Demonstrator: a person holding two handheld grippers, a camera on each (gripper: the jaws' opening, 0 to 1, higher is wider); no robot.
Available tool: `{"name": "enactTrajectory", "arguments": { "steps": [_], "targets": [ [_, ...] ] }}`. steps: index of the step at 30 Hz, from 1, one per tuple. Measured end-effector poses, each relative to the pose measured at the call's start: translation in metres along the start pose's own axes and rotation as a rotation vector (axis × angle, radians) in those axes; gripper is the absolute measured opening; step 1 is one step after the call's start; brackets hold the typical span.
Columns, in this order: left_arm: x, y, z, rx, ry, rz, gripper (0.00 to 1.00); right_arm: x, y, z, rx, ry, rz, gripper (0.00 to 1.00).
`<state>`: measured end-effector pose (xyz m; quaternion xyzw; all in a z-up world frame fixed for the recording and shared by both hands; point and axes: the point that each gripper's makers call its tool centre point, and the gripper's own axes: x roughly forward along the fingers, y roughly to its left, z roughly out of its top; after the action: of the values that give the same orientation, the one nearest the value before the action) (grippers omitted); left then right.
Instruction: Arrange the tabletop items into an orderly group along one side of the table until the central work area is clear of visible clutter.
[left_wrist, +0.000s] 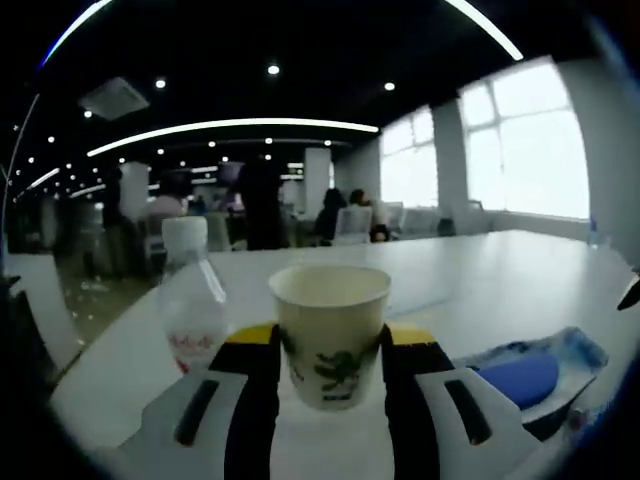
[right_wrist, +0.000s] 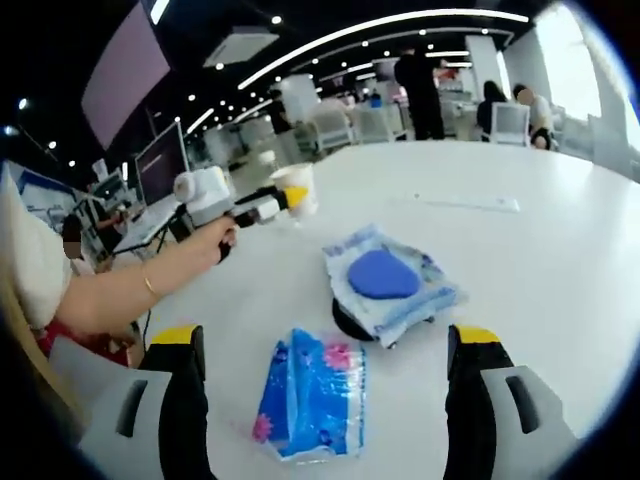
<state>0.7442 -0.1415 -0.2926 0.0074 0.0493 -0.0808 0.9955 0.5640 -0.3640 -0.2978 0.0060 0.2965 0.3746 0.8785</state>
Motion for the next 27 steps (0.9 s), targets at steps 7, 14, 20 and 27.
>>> {"name": "enactTrajectory", "arguments": {
  "steps": [7,14,20,27],
  "targets": [
    [0.012,0.007,-0.022,-0.004,0.045,0.032,0.37,0.002,-0.004,-0.002,0.013,0.009,-0.005,0.99],
    [0.019,0.012,-0.038,-0.034,0.051,0.042,0.37,0.003,-0.011,-0.006,0.040,0.024,-0.026,0.99],
    [0.024,0.013,-0.046,-0.041,0.061,0.042,0.37,0.005,-0.010,-0.004,0.043,0.018,-0.027,0.99],
    [0.026,0.013,-0.051,-0.037,0.068,0.042,0.38,0.009,-0.009,-0.006,0.055,0.021,-0.033,0.99]
  ]
}}
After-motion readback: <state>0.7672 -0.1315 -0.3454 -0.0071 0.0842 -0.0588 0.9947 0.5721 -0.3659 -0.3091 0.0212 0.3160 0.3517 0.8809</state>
